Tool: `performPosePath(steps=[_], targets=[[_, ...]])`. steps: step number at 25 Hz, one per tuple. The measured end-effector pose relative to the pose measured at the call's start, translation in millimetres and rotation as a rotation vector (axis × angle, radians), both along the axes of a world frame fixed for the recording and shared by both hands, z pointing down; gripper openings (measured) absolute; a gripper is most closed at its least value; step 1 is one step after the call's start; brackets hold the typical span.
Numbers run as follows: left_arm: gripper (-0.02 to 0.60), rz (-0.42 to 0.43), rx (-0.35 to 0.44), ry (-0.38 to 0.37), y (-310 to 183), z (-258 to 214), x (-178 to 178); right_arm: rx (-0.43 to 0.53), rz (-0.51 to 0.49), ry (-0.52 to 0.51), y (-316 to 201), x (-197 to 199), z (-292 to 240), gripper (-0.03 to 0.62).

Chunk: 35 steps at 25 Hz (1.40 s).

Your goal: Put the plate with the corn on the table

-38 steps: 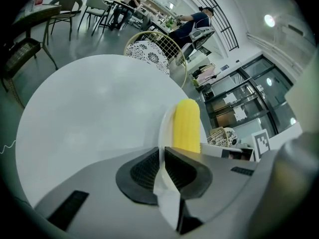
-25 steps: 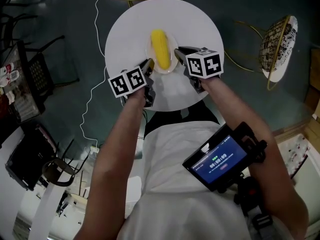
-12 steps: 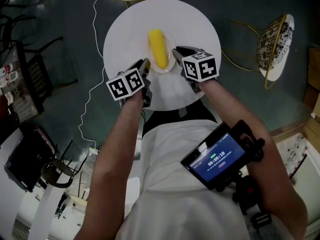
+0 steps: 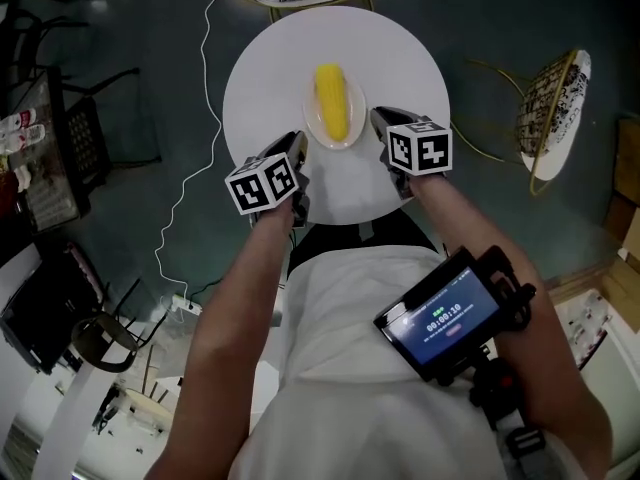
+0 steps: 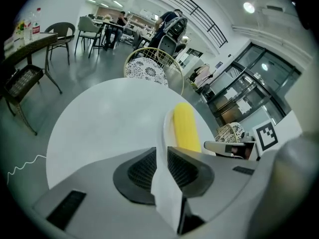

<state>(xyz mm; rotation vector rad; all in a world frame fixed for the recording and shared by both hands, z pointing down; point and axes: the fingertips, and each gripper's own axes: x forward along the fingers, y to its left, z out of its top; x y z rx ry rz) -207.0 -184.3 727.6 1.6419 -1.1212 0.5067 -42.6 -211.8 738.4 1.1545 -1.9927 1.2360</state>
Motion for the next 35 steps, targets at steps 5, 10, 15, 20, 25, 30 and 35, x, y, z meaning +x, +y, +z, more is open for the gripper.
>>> performPosePath(steps=[5,10,15,20,25,30,35], targets=[[0.006,0.02,0.043,-0.023,5.8,-12.4,-8.7,0.003,0.0,0.002,4.2,3.5,-8.9,0.006],[0.006,-0.005,0.065,0.014,27.1,-42.2,-0.7,0.008,0.008,-0.042,19.5,14.3,-42.4,0.006],[0.006,-0.014,0.098,0.011,36.6,-59.6,7.8,0.039,-0.008,-0.08,23.5,21.0,-60.8,0.006],[0.006,-0.014,0.133,0.017,47.0,-78.5,19.8,0.098,-0.043,-0.116,32.3,29.1,-83.7,0.006],[0.006,-0.015,0.159,0.012,62.3,-94.1,31.1,0.12,-0.051,-0.154,48.4,45.9,-96.6,0.006],[0.006,-0.06,0.188,0.027,75.6,-110.4,41.3,0.119,-0.058,-0.17,66.0,60.8,-104.2,0.006],[0.006,-0.092,0.218,0.041,92.1,-125.0,56.3,0.135,-0.097,-0.21,79.9,65.3,-121.8,0.006]])
